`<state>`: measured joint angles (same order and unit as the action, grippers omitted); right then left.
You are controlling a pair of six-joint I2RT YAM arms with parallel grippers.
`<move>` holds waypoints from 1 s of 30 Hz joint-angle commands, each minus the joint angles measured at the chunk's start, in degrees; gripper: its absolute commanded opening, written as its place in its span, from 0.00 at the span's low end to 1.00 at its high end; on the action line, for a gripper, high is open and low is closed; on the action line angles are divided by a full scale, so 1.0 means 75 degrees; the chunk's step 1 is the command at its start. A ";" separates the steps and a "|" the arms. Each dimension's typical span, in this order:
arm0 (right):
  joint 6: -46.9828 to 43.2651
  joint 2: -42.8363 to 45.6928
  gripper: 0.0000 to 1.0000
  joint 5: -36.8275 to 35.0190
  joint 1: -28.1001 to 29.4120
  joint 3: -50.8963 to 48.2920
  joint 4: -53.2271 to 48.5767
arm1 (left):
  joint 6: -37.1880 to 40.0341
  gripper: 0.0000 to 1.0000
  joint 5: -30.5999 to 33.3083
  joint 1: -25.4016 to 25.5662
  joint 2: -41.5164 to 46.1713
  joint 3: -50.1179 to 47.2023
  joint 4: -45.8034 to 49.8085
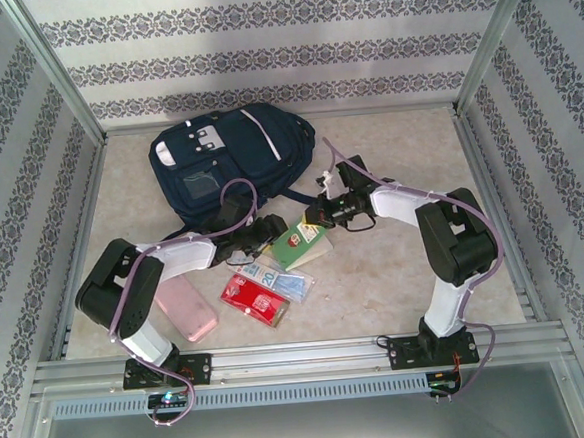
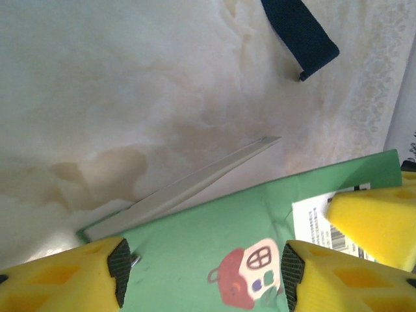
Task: Pack the student bag
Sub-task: Pick up the book from the center of the table.
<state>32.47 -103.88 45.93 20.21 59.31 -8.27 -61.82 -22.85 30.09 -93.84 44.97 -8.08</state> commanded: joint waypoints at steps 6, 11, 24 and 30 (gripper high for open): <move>0.2816 -0.0160 0.00 0.1438 -0.0492 -0.1023 0.3667 | 0.0095 0.76 0.0015 -0.0293 0.0477 -0.0238 0.0581; 0.3540 -0.0235 0.00 0.1636 -0.0683 -0.1317 0.4572 | -0.0282 0.82 -0.0270 -0.0385 0.0267 -0.0554 -0.0095; 0.4234 -0.0593 0.00 0.1845 -0.0687 -0.1556 0.5638 | -0.1488 0.64 -0.1081 -0.0380 -0.0925 -0.0646 -0.2887; 0.4320 -0.0741 0.00 0.1786 -0.0684 -0.1591 0.5764 | -0.1665 0.42 -0.1039 -0.0384 -0.0875 -0.0657 -0.3360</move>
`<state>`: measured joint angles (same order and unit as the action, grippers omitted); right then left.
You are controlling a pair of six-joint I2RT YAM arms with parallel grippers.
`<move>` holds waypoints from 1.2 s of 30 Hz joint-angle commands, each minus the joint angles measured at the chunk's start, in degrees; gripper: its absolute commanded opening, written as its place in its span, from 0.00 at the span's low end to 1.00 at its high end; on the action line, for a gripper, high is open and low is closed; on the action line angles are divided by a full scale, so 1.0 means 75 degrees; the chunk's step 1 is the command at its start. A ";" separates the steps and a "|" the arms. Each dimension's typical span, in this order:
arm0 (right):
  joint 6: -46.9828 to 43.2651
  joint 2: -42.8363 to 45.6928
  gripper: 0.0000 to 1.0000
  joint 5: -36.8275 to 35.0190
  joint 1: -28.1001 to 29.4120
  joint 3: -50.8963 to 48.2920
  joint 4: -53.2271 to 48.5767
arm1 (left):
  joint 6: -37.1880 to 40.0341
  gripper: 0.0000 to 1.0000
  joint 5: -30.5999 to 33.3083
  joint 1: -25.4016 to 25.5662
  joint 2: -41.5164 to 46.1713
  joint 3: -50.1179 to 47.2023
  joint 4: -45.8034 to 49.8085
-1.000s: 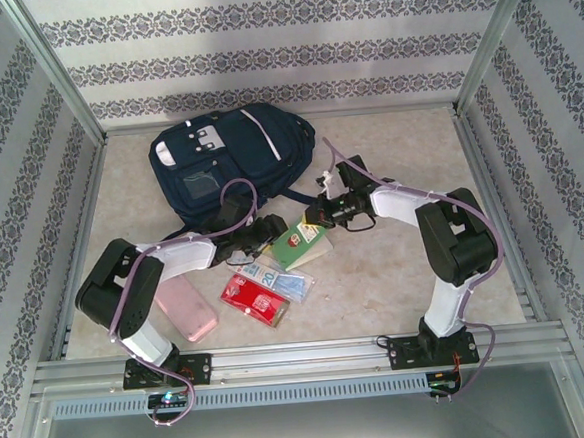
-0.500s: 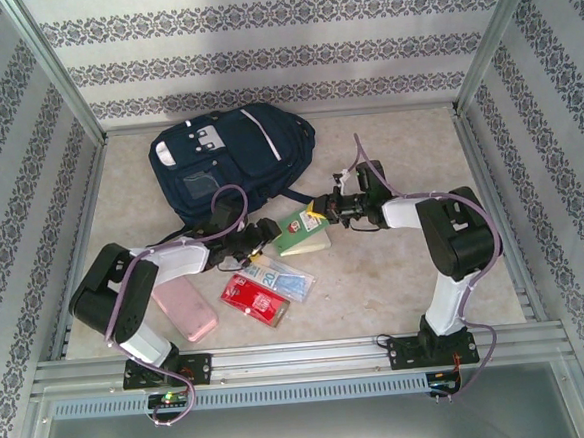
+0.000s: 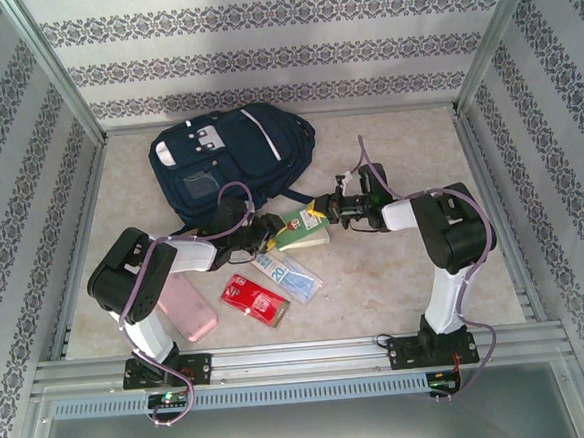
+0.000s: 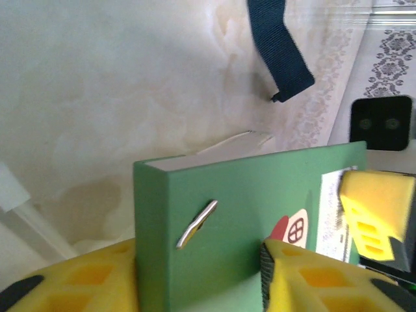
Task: Pack the student bag
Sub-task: Pick up the book from the center of the table.
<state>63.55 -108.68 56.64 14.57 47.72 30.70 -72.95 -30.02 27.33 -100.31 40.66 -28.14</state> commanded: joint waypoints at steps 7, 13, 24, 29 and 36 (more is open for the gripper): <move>-0.0326 -0.0187 0.09 0.0108 0.0060 -0.0027 -0.0093 | 0.0020 0.29 0.0057 -0.0023 0.0350 0.0006 -0.0377; -0.1921 0.0425 0.57 -0.0909 0.0044 0.0160 -0.2356 | 0.0118 0.15 0.0077 -0.0076 0.0749 0.0010 -0.0156; -0.2360 0.1886 0.93 -0.1407 -0.0021 -0.0324 -0.3171 | 0.0515 0.00 0.0053 -0.0129 0.2247 0.0543 0.0830; -0.1194 0.2286 0.95 -0.0680 -0.0031 -0.0814 -0.1622 | 0.1027 0.00 -0.0078 -0.0123 0.3013 0.1008 0.1390; -0.2589 0.4254 0.95 -0.2629 -0.0002 -0.0450 -0.4370 | 0.4542 0.00 0.0092 0.0260 0.3536 0.2811 0.4719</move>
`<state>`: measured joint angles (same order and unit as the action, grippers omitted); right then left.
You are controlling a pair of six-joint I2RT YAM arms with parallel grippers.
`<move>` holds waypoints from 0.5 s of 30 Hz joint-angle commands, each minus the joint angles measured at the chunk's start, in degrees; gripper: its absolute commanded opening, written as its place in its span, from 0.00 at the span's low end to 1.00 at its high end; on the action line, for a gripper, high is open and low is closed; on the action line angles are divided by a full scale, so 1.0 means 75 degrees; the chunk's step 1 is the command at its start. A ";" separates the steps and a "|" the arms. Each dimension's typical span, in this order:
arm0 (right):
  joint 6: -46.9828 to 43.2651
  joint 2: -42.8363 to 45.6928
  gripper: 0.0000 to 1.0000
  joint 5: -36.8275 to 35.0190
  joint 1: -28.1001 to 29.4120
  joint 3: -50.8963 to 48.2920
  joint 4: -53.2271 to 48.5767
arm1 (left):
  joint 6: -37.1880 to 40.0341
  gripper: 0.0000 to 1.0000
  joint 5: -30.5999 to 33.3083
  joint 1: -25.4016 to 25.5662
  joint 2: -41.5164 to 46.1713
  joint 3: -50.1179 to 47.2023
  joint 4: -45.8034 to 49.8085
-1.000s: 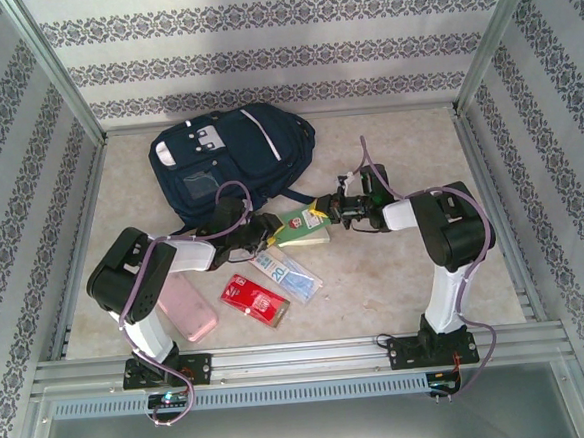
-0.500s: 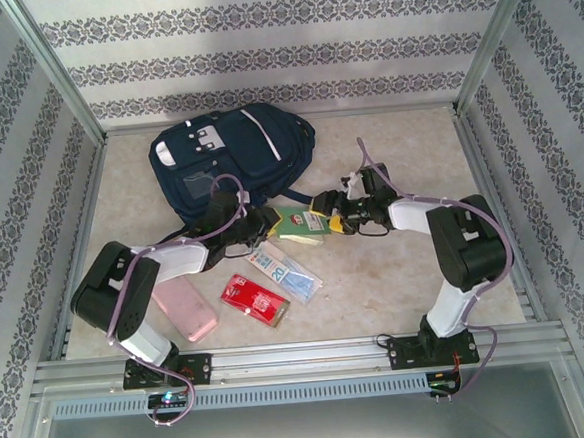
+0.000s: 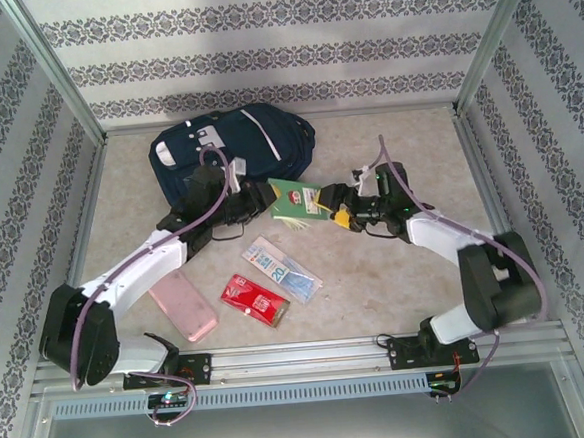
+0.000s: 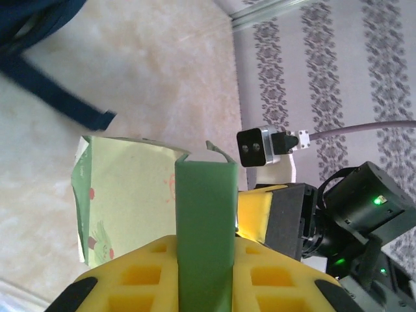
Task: Pack the student bag
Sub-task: Pick up the book from the center of the table.
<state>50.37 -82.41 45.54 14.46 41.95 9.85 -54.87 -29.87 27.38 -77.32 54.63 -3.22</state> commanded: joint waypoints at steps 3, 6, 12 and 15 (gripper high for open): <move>-0.1174 0.1719 0.93 -0.2329 0.0057 0.0604 -0.2987 | 0.4164 0.00 0.1478 0.0905 0.0514 0.1926 0.3150; -0.1012 0.2249 0.92 -0.2728 0.0055 0.0829 -0.3709 | 0.5800 0.00 0.3173 0.1750 0.0706 0.2088 0.3518; -0.0184 0.2883 0.91 -0.2467 0.0024 0.0980 -0.4140 | 0.9198 0.00 0.5779 0.3252 0.0716 0.1825 0.3360; 0.0762 0.3114 0.90 -0.2044 0.0023 0.0849 -0.3816 | 0.9664 0.00 0.6188 0.3327 0.0698 0.1720 0.3187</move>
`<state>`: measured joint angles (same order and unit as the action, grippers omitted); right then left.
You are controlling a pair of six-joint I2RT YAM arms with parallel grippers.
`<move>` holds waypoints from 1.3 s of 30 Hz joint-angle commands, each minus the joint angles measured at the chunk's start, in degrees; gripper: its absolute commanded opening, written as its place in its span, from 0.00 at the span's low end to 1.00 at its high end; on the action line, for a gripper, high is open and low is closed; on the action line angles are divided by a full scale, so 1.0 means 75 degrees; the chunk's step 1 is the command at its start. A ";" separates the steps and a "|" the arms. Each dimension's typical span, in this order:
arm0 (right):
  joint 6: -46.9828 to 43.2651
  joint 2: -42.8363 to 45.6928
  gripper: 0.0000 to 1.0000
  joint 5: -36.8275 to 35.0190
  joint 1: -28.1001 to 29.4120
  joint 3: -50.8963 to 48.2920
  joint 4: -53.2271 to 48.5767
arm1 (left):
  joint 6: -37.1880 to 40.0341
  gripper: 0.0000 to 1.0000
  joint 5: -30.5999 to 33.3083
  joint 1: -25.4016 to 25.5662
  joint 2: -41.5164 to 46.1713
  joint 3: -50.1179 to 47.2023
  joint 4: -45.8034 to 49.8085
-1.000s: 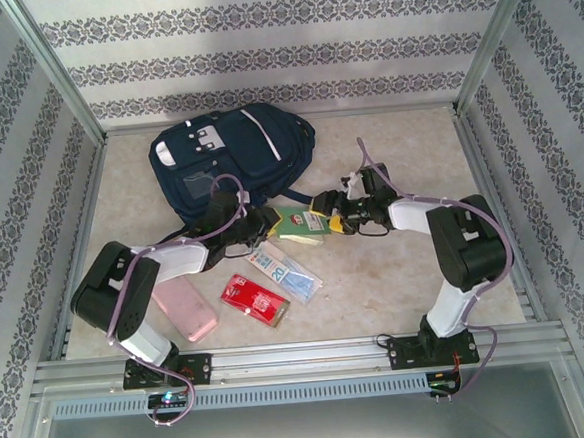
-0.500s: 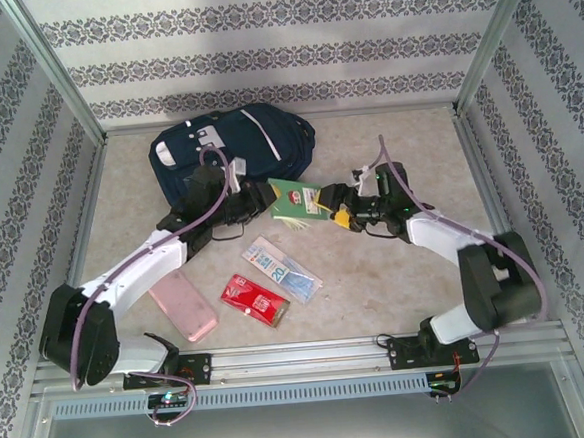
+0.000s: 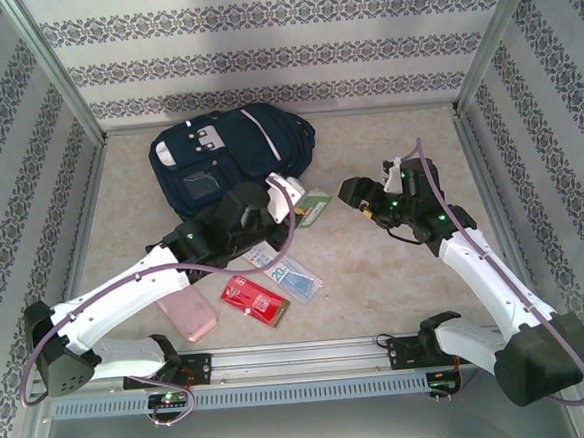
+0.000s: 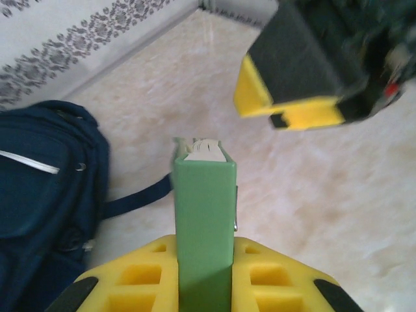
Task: Pack the student bag
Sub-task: Pick up the book from the center of the table.
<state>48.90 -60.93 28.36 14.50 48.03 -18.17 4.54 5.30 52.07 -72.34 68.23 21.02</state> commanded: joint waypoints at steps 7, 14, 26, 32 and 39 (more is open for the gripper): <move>0.3837 0.0398 0.90 0.0439 0.0914 -0.0544 0.1627 | 0.2480 0.00 0.1235 0.0387 0.0442 -0.0676 -0.0919; 0.5021 0.0064 0.92 0.0203 0.1620 -0.0510 0.2548 | 0.3249 0.00 0.1286 0.0923 0.0612 -0.1030 -0.1294; 0.5293 -0.0625 0.76 0.0037 0.1913 -0.0773 0.3273 | 0.4664 0.00 0.1201 0.1709 0.1148 -0.1815 -0.1954; 0.5271 -0.0660 0.45 0.0029 0.1931 -0.0861 0.3478 | 0.5408 0.00 0.1759 0.2051 0.0885 -0.2152 -0.2096; 0.4911 -0.0482 0.00 -0.0027 0.1651 -0.0849 0.3034 | 0.5979 0.31 0.2487 0.2290 0.0281 -0.2173 -0.2247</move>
<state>87.48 -66.04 28.36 28.08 40.95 2.52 46.02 22.79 67.88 -68.84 52.38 6.22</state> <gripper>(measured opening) 0.166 0.222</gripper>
